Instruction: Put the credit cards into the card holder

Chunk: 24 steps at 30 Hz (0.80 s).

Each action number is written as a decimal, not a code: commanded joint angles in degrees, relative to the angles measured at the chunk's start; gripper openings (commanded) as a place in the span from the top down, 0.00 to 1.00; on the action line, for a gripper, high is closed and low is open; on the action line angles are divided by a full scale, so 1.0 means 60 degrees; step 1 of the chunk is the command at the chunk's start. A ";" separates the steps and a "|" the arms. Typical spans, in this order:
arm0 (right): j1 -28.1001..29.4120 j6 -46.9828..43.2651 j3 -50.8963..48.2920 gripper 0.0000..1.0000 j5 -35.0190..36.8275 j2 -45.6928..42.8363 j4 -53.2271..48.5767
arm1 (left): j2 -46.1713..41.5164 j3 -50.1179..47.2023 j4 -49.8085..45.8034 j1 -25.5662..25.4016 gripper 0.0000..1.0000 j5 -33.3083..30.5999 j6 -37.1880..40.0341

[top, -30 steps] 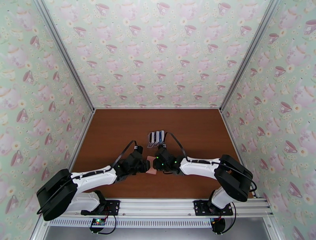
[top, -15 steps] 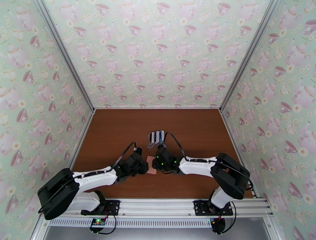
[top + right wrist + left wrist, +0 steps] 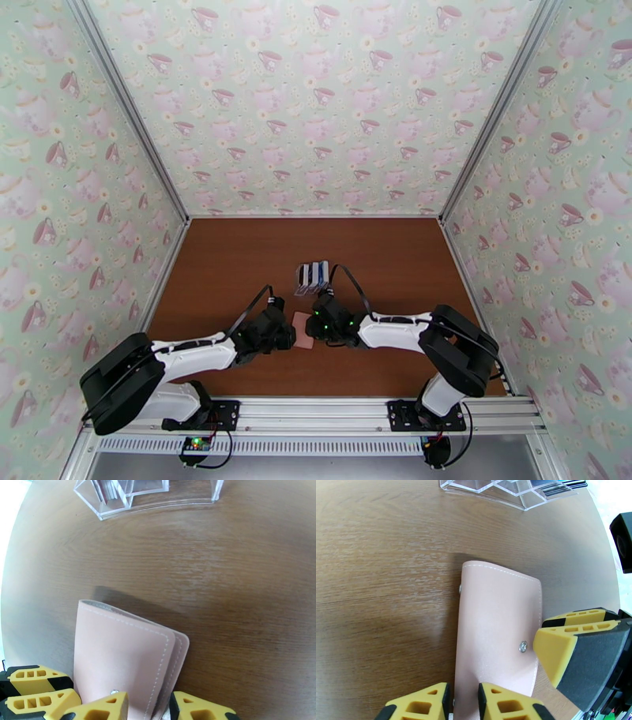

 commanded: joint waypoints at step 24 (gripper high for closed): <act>-0.0028 0.0205 -0.0223 0.66 -0.0312 -0.0162 0.0328 | 0.0066 -0.0214 0.0336 0.0044 0.74 0.0029 -0.0172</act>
